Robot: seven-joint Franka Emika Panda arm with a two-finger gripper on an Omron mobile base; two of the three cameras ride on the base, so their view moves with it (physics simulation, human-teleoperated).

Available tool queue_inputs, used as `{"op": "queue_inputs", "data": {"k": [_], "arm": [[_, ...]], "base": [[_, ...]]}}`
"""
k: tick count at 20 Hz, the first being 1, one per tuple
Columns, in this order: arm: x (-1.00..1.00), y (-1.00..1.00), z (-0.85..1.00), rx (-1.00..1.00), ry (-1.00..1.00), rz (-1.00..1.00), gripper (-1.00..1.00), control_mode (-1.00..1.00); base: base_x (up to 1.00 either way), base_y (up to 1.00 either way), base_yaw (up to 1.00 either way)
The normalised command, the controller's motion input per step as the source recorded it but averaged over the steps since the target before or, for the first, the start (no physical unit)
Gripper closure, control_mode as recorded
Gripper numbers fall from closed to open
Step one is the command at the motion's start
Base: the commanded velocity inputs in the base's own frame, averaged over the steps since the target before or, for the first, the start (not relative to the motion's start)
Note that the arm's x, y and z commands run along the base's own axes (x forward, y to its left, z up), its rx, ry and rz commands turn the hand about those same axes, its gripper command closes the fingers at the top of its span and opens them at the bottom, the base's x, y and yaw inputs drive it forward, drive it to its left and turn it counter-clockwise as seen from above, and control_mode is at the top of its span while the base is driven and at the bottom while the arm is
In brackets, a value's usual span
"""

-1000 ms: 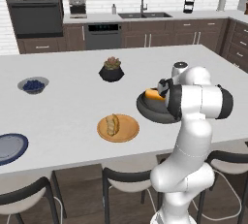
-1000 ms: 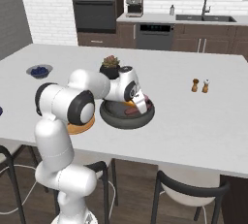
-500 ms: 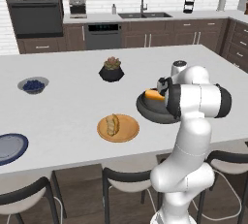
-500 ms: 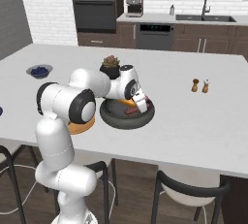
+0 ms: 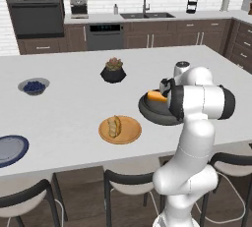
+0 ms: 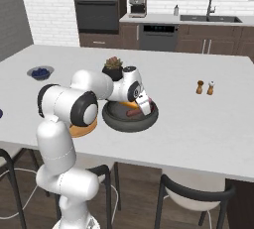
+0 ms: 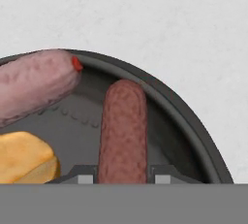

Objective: Place one bun and one sausage from the bowl on each plate.

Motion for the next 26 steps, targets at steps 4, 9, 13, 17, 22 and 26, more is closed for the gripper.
{"op": "queue_inputs", "data": {"k": [4, 9, 13, 17, 22, 26], "arm": [[0.00, 0.00, 0.00, 0.00, 0.00, 0.00, 1.00, -1.00], [0.00, 0.00, -0.49, 0.00, 0.05, 0.00, 1.00, -1.00], [-0.09, -0.04, -0.23, 0.00, 0.02, 0.00, 1.00, -1.00], [-0.52, -0.03, 0.50, 0.00, 0.00, -0.01, 1.00, -1.00], [-0.83, 0.00, 0.71, 0.00, 0.00, -0.03, 1.00, -1.00], [-1.00, 0.32, 0.74, 0.00, -0.04, 0.00, 1.00, -1.00]], "base": [[0.00, 0.00, 0.00], [0.00, 0.00, 0.00], [0.00, 0.00, 0.00], [0.00, 0.00, 0.00], [0.00, 0.00, 0.00], [0.00, 0.00, 0.00]]}}
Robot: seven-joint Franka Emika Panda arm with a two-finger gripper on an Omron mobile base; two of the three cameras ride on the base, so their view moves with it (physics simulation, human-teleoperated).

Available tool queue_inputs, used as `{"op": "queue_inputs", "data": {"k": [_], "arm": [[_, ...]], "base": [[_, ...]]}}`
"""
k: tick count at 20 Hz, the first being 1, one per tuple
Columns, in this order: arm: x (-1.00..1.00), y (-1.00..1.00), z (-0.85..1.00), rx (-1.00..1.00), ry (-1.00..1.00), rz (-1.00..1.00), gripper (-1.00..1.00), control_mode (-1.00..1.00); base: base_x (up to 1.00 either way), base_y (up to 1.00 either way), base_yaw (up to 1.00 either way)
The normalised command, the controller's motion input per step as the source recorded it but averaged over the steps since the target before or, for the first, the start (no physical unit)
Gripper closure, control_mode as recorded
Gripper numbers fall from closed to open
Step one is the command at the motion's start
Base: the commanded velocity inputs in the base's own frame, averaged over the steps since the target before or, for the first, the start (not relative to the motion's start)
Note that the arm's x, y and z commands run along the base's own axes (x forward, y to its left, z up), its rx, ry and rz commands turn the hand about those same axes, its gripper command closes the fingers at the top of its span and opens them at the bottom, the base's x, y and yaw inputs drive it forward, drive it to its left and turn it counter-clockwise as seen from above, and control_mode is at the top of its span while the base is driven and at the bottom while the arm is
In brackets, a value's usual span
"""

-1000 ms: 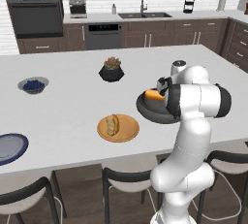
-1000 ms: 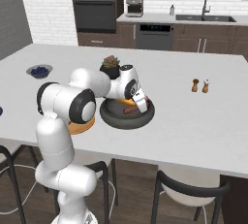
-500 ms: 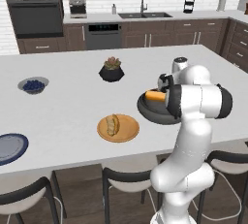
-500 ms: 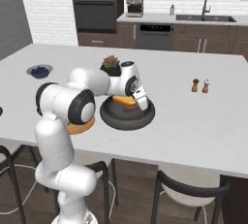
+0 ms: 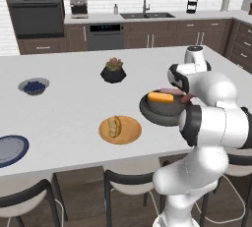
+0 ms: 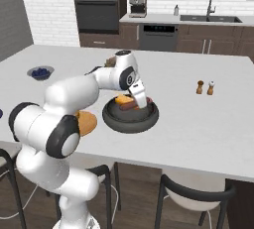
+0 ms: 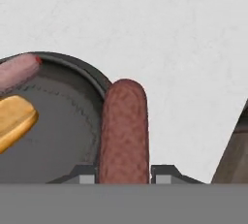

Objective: Place one bun and one sausage from the bowl on each plate.

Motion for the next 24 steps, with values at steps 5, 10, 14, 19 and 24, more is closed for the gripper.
{"op": "queue_inputs", "data": {"k": [5, 10, 14, 19, 24], "arm": [[-0.91, 0.93, 0.59, -0.02, -0.01, 0.28, 1.00, -1.00], [-0.47, 0.99, 0.23, -0.03, 0.01, 0.58, 1.00, -1.00], [-0.03, 0.95, 0.11, 0.00, 0.05, 0.51, 1.00, -1.00], [0.10, 0.66, -0.07, 0.00, 0.01, 0.21, 1.00, -1.00], [0.06, 0.61, -0.48, 0.00, 0.06, 0.16, 1.00, -1.00]], "base": [[0.00, 0.00, 0.00], [0.00, 0.00, 0.00], [0.00, 0.00, 0.00], [0.00, 0.00, 0.00], [0.00, 0.00, 0.00]]}}
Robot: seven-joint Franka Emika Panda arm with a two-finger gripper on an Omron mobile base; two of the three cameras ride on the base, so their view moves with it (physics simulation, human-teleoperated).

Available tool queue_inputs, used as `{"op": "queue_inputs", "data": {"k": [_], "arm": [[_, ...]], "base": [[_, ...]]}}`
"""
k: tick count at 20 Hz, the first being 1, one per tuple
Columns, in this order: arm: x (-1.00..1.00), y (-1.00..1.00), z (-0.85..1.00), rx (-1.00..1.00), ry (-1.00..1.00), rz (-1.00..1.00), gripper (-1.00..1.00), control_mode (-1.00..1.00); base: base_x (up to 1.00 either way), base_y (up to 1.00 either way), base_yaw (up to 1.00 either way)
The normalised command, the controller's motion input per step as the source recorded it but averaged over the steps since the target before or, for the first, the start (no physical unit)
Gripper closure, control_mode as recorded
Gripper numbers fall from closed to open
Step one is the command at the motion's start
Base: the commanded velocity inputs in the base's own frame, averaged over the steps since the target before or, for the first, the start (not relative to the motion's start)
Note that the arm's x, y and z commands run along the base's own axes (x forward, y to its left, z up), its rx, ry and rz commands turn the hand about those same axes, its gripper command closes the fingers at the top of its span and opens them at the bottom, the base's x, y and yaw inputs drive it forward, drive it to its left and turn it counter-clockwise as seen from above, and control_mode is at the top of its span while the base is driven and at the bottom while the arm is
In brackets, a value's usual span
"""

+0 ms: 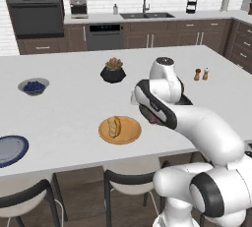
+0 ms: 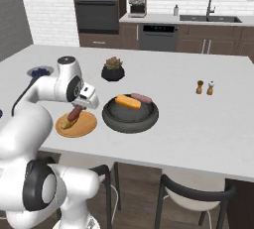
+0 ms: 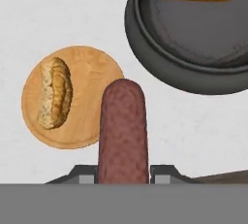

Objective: Place one bun and one sausage from the bowl on each plate.

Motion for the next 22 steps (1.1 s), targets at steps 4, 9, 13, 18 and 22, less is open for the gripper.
{"op": "queue_inputs", "data": {"k": [4, 9, 13, 18, 22], "arm": [[0.18, 0.58, -0.45, 0.00, 0.09, 0.12, 1.00, -1.00], [0.31, 0.33, -0.51, 0.00, 0.08, 0.09, 1.00, -1.00], [0.50, 0.08, -0.56, 0.00, 0.09, 0.03, 1.00, -1.00], [0.51, 0.00, -0.50, 0.00, 0.05, 0.01, 1.00, -1.00], [0.57, 0.00, -0.30, 0.00, 0.01, 0.00, 1.00, -1.00]], "base": [[0.00, 0.00, 0.00], [0.00, 0.00, 0.00], [0.00, 0.00, 0.00], [0.00, 0.00, 0.00], [0.00, 0.00, 0.00]]}}
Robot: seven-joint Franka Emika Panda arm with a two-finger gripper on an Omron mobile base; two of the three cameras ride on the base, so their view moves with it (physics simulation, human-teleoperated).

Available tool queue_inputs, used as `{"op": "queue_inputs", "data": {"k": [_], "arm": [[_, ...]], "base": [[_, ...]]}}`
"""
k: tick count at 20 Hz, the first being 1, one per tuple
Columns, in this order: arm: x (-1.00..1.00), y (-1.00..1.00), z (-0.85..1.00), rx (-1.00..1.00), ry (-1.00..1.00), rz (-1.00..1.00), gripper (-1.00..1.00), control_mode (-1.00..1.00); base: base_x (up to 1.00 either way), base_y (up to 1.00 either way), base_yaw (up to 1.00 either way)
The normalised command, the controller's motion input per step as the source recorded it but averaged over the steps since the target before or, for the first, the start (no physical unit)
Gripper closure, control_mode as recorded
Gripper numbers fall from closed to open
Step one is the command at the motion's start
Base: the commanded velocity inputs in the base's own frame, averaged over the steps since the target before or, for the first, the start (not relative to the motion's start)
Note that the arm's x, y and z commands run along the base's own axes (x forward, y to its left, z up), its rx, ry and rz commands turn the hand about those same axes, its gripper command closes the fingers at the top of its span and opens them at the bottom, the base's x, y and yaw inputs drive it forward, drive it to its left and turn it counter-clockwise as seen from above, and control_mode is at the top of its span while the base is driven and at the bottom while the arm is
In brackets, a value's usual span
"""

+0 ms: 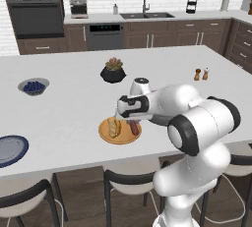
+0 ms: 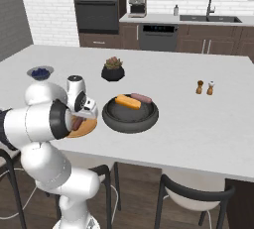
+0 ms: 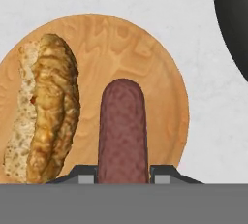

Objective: Place one bun and one sausage from the bowl on each plate.

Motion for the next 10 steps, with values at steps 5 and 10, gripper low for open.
{"op": "queue_inputs", "data": {"k": [5, 10], "arm": [[0.20, 0.00, -0.34, 0.00, 0.00, 0.00, 1.00, -1.00], [0.08, 0.00, -0.39, 0.00, -0.02, 0.00, 1.00, -1.00]], "base": [[0.00, 0.00, 0.00], [0.00, 0.00, 0.00]]}}
